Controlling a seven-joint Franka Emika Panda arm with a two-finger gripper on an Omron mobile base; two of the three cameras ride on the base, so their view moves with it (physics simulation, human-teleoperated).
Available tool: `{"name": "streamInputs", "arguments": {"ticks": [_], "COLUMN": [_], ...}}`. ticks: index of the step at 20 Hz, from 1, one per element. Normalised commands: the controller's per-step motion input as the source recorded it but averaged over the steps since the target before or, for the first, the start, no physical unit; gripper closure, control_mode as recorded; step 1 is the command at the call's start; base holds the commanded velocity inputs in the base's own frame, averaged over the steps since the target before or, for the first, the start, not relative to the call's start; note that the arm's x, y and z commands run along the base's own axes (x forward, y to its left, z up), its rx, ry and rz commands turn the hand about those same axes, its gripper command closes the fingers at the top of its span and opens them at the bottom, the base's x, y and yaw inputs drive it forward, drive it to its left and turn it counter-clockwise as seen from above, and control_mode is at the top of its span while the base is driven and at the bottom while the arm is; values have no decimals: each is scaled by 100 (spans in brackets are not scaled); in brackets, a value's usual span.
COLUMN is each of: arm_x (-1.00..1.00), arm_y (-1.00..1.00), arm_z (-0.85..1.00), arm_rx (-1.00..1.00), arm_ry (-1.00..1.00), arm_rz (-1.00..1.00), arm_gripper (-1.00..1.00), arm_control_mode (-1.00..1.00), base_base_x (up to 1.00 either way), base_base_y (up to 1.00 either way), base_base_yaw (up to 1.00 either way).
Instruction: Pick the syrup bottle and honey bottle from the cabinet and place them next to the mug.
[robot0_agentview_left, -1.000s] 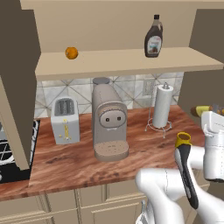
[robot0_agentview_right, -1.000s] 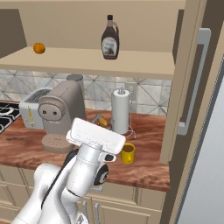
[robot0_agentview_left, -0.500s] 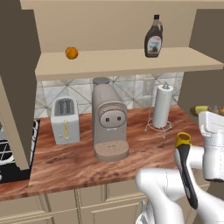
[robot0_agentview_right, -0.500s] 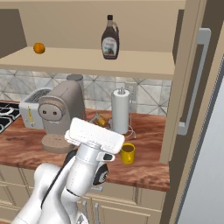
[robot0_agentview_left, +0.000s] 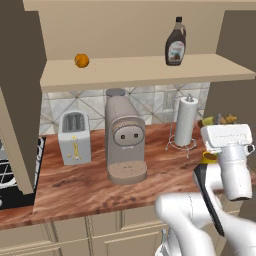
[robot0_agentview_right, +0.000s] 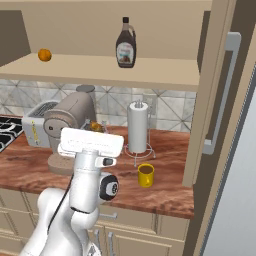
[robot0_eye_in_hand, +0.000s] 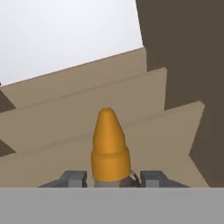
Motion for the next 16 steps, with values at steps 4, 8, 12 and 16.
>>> {"name": "streamInputs", "arguments": {"ticks": [4, 8, 12, 16], "arm_x": [-46, -49, -22, 4], "arm_y": [13, 1, 0, -3], "arm_z": [-100, -100, -100, -100], "arm_rx": [-54, -49, -42, -36], "arm_ry": [70, 70, 70, 56], "arm_rz": [39, 40, 37, 30], "arm_gripper": [100, 100, 100, 100], "arm_control_mode": [-100, -100, -100, -100], "base_base_x": [0, 0, 0, 0], "base_base_y": [0, 0, 0, 0], "base_base_yaw": [0, 0, 0, 0]}}
